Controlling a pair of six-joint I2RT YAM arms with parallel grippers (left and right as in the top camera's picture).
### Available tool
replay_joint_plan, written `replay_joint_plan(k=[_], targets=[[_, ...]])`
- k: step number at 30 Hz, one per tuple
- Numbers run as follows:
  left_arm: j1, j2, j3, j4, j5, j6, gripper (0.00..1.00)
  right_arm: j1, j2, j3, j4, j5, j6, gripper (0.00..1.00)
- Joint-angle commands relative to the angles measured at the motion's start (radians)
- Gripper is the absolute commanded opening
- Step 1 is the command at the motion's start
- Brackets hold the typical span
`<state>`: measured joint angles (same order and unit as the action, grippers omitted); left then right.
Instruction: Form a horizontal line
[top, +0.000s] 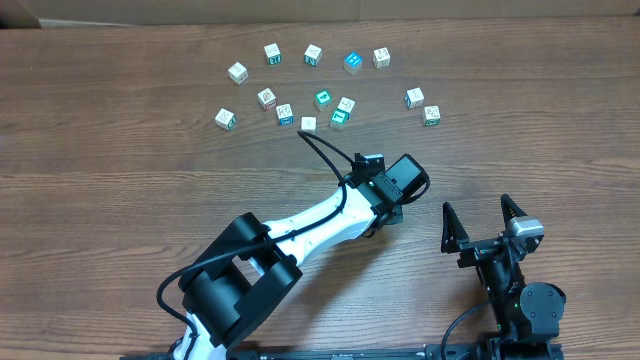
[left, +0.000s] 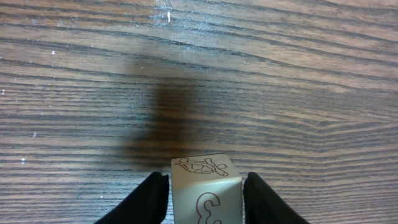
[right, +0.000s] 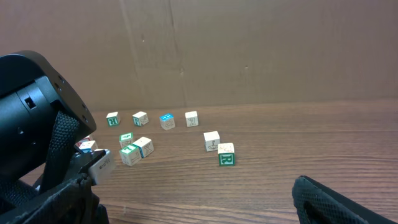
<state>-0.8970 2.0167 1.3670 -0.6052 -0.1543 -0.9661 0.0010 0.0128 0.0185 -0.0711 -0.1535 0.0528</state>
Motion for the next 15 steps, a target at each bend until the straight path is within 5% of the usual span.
replay_joint_plan(k=[1,6,15], targets=[[-0.008,0.02,-0.007,0.0,-0.002,0.001,0.41,0.005,-0.01,-0.011,0.006,-0.005,0.006,1.0],[-0.008,0.02,-0.007,0.0,-0.002,0.001,0.6,0.005,-0.01,-0.011,0.005,-0.005,0.006,1.0],[-0.006,0.02,-0.007,0.005,-0.01,0.001,0.76,0.005,-0.01,-0.011,0.006,-0.005,0.006,1.0]])
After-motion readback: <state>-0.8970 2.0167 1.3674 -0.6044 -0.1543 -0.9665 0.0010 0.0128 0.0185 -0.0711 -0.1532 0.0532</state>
